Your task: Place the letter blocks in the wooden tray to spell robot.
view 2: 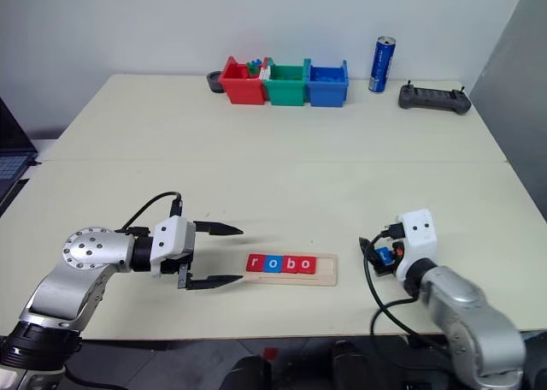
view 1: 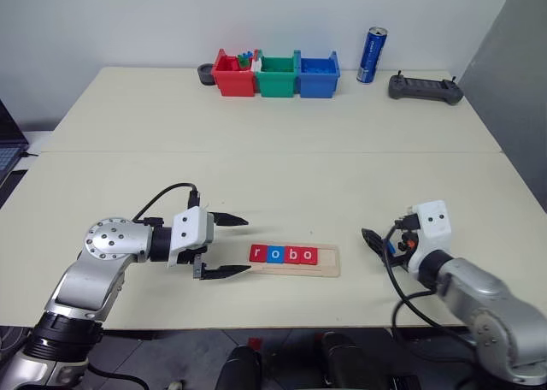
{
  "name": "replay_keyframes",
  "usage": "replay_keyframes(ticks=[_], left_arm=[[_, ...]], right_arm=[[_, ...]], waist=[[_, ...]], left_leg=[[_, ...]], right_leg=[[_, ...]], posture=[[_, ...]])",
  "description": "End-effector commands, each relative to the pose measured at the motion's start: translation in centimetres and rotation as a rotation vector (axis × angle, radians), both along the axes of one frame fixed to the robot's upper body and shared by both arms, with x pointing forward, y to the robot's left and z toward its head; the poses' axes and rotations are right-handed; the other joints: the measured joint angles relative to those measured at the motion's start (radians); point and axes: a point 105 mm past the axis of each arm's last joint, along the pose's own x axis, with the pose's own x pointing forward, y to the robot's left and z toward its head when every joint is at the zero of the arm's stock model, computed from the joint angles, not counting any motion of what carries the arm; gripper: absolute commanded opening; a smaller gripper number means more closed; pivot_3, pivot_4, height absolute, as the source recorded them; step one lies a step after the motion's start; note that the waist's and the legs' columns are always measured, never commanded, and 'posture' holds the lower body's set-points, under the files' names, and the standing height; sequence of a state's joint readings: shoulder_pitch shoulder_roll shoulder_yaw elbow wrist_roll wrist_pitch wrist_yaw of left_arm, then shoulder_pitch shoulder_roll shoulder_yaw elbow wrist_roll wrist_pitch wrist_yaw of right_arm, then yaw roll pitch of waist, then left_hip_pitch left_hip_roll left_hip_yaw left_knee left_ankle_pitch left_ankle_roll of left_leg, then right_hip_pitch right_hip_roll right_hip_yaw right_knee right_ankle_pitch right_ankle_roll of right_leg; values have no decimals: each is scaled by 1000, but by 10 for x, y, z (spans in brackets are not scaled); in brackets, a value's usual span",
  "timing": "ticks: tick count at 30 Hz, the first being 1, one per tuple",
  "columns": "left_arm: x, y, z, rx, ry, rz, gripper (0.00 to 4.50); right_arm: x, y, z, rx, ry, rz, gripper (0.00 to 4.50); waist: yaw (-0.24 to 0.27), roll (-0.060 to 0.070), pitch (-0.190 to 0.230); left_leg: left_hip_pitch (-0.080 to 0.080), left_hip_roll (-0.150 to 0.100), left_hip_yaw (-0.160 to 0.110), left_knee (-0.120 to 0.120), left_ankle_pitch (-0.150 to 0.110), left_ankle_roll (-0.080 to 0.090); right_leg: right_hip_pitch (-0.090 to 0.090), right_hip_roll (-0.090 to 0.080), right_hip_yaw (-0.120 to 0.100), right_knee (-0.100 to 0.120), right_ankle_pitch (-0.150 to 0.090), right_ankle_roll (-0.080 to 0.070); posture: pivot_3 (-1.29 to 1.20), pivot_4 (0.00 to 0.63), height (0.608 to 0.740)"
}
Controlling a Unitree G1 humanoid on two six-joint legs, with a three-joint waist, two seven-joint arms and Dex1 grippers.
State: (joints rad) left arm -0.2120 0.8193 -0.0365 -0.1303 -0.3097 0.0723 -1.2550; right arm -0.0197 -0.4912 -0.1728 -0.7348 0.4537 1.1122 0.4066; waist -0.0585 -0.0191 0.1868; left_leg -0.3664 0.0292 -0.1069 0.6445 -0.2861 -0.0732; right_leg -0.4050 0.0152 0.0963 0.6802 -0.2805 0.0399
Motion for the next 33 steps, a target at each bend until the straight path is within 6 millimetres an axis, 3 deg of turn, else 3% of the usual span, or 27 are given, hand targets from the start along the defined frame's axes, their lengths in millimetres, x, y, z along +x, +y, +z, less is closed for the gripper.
replay_keyframes(ticks=[1, 4, 7, 22, 25, 32, 33], left_arm=[[1, -3, 7, -1, -40, -22, 4500], [2, -7, 7, -4, -41, -31, 4500], [4, -9, 7, -5, -43, -35, 4500], [3, -12, 8, -6, -50, -39, 4500], [3, -12, 8, -6, -52, -38, 4500], [1, -11, 9, -5, -50, -32, 4500], [1, -11, 9, -4, -50, -31, 4500]], right_arm=[[-16, 15, 9, 1, 0, 239, 4483], [-17, -1, 3, -258, -21, 505, 4483], [-10, -13, -6, -365, -14, 614, 4483], [32, -31, -16, -474, 41, 805, 4483], [37, -30, -17, -464, 55, 817, 3967], [32, -21, -10, -468, 43, 868, 1489], [30, -18, -7, -463, 39, 876, 1360]], waist=[[1, 0, 0], [1, 1, 1], [0, -1, 1], [1, -1, 2], [1, -1, 2], [1, -1, 2], [1, 0, 2]], left_leg=[[0, 0, 0, 0, 0, 0], [0, 0, 1, 1, 0, 0], [1, 0, 2, 2, 0, 0], [1, 0, 1, 2, 0, 0], [1, 0, 1, 2, 0, 0], [1, 0, 1, 2, 0, 0], [1, 0, 1, 2, 0, 0]], right_leg=[[0, 0, 0, 0, 0, 0], [0, 0, 1, 0, -1, 3], [1, -1, 1, -1, -1, 4], [1, 0, 1, 0, 2, -2], [1, -1, 1, 0, 2, -2], [1, -1, 1, 1, 2, -2], [1, -1, 1, 1, 2, -2]], posture=[[0, 150, 740], [0, 150, 740], [0, 150, 740], [0, 150, 740], [0, 150, 740], [0, 150, 740], [0, 150, 740]])
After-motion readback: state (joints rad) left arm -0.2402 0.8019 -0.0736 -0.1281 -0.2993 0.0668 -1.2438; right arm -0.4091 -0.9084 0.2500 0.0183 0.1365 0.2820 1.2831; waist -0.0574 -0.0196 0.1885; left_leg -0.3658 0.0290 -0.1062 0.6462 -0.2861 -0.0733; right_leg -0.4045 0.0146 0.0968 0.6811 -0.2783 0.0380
